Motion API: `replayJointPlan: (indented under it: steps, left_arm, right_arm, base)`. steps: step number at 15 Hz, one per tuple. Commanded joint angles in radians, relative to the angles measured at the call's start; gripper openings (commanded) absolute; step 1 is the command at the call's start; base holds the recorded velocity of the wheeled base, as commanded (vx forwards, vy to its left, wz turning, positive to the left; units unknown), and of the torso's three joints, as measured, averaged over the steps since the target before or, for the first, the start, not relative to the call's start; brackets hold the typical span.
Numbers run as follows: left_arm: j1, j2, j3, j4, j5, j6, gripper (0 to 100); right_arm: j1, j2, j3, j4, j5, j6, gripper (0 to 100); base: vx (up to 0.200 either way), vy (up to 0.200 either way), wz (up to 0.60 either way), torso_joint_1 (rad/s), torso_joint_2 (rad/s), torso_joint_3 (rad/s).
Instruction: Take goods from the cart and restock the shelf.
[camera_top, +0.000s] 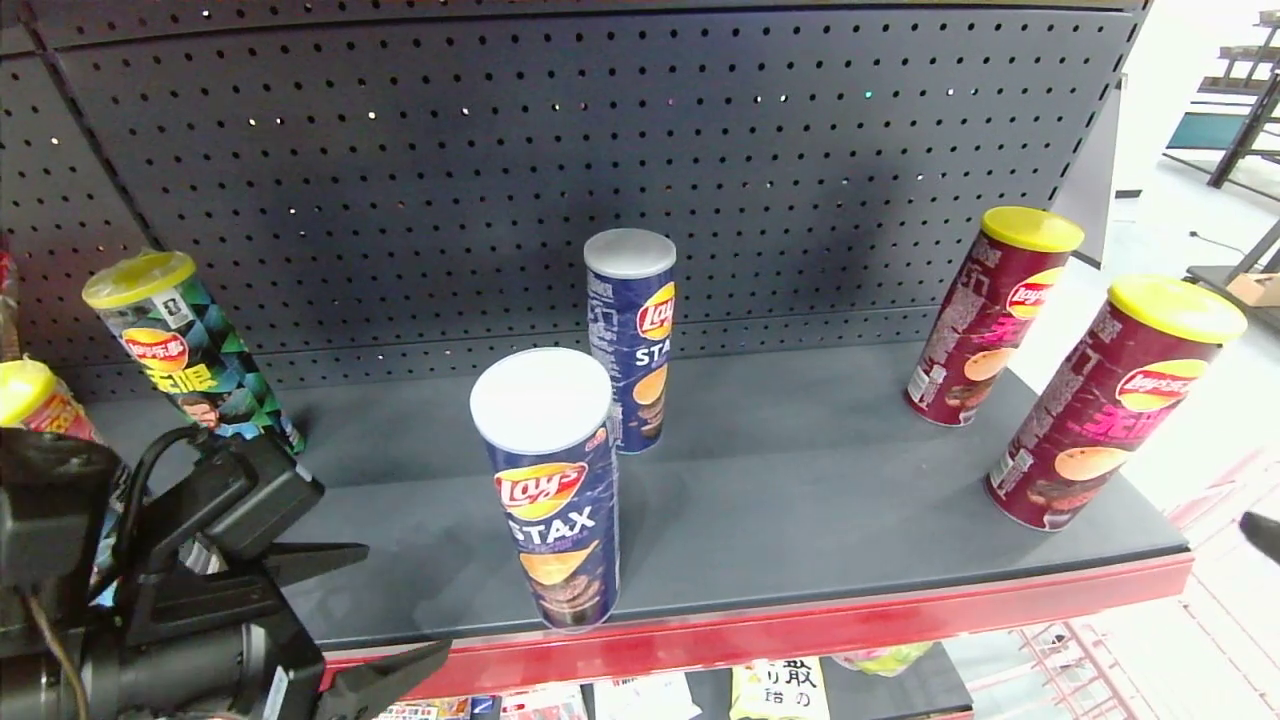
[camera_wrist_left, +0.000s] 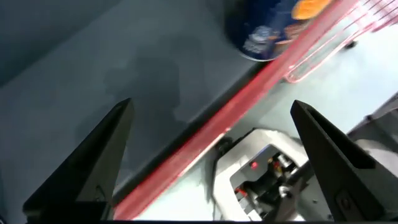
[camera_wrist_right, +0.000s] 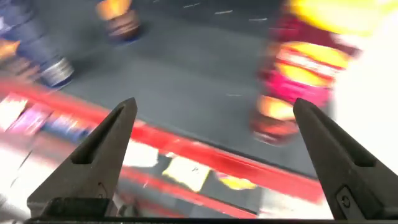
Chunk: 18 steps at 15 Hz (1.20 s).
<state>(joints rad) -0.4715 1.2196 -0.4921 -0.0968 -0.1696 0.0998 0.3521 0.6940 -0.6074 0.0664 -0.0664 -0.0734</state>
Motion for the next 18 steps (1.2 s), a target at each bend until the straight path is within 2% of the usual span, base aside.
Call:
replayJointPlan:
  steps: [1, 2, 5, 6, 13, 18]
  left_arm:
    - [0.007, 0.087, -0.036, -0.001, 0.007, 0.009, 100]
    - [0.007, 0.124, -0.065, -0.001, 0.033, 0.011, 100]
    - [0.002, 0.167, -0.098, -0.003, 0.036, 0.012, 100]
    - [0.002, 0.202, -0.12, -0.011, 0.036, 0.029, 100]
    - [-0.003, 0.261, -0.14, -0.021, 0.035, 0.046, 100]
    - [-0.016, 0.316, -0.152, -0.078, 0.033, 0.052, 100]
  right_arm:
    - [-0.171, -0.093, 0.014, 0.0, -0.001, 0.04, 100]
    - [-0.214, -0.108, 0.02, 0.0, -0.001, 0.06, 100]
    - [-0.219, -0.12, 0.026, 0.0, -0.001, 0.067, 100]
    - [-0.219, -0.125, 0.025, 0.0, -0.001, 0.067, 100]
    - [-0.219, -0.125, 0.025, 0.0, 0.0, 0.067, 100]
    - [-0.219, -0.123, 0.025, 0.0, 0.0, 0.067, 100]
  base:
    - [0.0, 0.0, 0.0, 0.0, 0.0, 0.0]
    - [0.0, 0.0, 0.0, 0.0, 0.0, 0.0]
    - [0.0, 0.0, 0.0, 0.0, 0.0, 0.0]
    - [0.0, 0.0, 0.0, 0.0, 0.0, 0.0]
    - [0.0, 0.0, 0.0, 0.0, 0.0, 0.0]
    - [0.0, 0.0, 0.0, 0.0, 0.0, 0.0]
